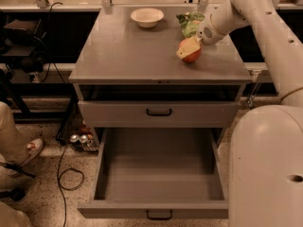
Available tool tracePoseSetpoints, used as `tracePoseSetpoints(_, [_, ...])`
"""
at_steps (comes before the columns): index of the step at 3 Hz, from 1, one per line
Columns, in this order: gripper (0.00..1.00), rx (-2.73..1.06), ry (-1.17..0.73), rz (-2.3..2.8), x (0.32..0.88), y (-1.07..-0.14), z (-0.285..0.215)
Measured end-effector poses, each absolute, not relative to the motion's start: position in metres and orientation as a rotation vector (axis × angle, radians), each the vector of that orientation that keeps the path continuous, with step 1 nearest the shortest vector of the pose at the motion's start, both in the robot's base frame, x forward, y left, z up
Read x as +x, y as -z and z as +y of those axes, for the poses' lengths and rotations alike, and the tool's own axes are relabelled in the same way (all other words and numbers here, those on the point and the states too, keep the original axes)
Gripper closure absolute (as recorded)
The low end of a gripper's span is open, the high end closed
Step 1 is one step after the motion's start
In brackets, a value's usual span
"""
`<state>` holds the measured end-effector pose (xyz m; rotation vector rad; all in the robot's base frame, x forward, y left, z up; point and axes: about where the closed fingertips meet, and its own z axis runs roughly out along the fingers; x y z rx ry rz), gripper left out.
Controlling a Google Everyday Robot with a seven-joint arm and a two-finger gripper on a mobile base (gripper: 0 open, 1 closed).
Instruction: Pick apple from middle drawer and place on counter
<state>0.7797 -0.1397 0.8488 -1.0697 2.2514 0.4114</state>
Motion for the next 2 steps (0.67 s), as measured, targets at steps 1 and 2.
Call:
tracePoseSetpoints(1, [0.05,-1.073,-0.419,2.246,0.7796,-0.8483,-0.1402])
tracePoseSetpoints(2, [0.0,-1.073,-0.425,2.241,0.7787,-0.8487,-0.1415])
